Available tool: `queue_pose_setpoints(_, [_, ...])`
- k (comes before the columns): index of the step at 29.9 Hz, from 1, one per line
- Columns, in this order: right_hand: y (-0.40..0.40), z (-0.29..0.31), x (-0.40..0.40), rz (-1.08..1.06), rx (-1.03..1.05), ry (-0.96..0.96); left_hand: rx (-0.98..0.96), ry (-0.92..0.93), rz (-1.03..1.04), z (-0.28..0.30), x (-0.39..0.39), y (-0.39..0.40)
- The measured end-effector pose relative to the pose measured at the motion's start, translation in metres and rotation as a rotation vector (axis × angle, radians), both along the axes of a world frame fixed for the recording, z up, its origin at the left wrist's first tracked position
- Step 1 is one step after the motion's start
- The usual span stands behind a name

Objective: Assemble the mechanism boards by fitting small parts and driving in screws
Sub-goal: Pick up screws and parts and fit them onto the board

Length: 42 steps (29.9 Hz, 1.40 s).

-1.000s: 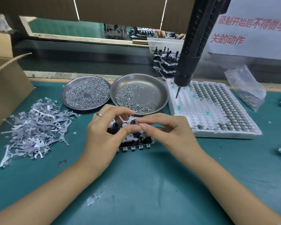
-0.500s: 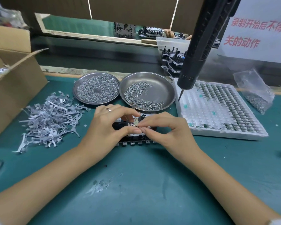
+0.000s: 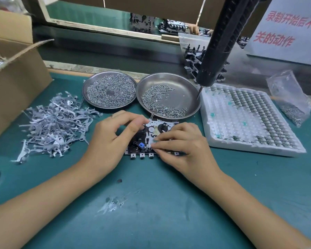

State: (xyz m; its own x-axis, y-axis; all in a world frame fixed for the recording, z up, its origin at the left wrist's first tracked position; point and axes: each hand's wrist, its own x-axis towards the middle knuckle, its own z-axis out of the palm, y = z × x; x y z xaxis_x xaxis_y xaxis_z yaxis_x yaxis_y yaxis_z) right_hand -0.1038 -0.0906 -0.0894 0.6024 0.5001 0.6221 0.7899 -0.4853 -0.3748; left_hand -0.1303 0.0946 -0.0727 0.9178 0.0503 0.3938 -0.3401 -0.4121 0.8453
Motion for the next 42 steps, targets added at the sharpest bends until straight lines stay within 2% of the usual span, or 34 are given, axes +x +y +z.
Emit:
queue_pose_setpoints(4, [0.001, 0.0, 0.0, 0.0, -0.047, -0.043, 0.052, -0.032, -0.008, 0.001, -0.001, -0.001])
queue_pose_setpoints(7, [0.001, 0.002, -0.001, 0.011, -0.086, -0.044, 0.255, -0.089, -0.049, 0.002, -0.004, -0.001])
queue_pose_setpoints(10, [-0.001, 0.006, -0.004, 0.027, -0.053, 0.092, 0.459, -0.122, -0.118, 0.0, -0.005, 0.0])
queue_pose_setpoints(13, [-0.002, 0.01, -0.005, 0.015, 0.033, 0.259, 0.523, -0.118, -0.147, -0.003, -0.004, 0.001])
queue_pose_setpoints(22, [-0.001, 0.012, -0.008, 0.017, 0.098, 0.359, 0.44, -0.115, -0.162, -0.007, 0.0, 0.002])
queue_pose_setpoints(25, [0.0, 0.014, -0.012, -0.007, 0.133, 0.307, 0.423, -0.115, -0.15, -0.008, 0.001, 0.001])
queue_pose_setpoints(27, [-0.002, 0.02, -0.013, -0.091, 0.25, 0.186, 0.432, -0.129, -0.146, -0.009, 0.002, 0.001])
queue_pose_setpoints(30, [-0.012, 0.043, -0.005, -0.281, 0.531, -0.018, 0.418, -0.123, -0.145, -0.009, 0.001, 0.002])
queue_pose_setpoints(33, [-0.022, 0.08, 0.02, -0.385, 0.714, -0.028, 0.414, -0.116, -0.144, -0.009, 0.001, 0.001])
queue_pose_setpoints(37, [-0.015, 0.121, 0.048, -0.186, 0.732, 0.125, 0.399, -0.099, -0.146, -0.007, 0.001, 0.0])
queue_pose_setpoints(42, [0.02, 0.125, 0.049, -0.025, 0.944, 0.222, 0.365, -0.085, -0.143, -0.006, 0.001, -0.001])
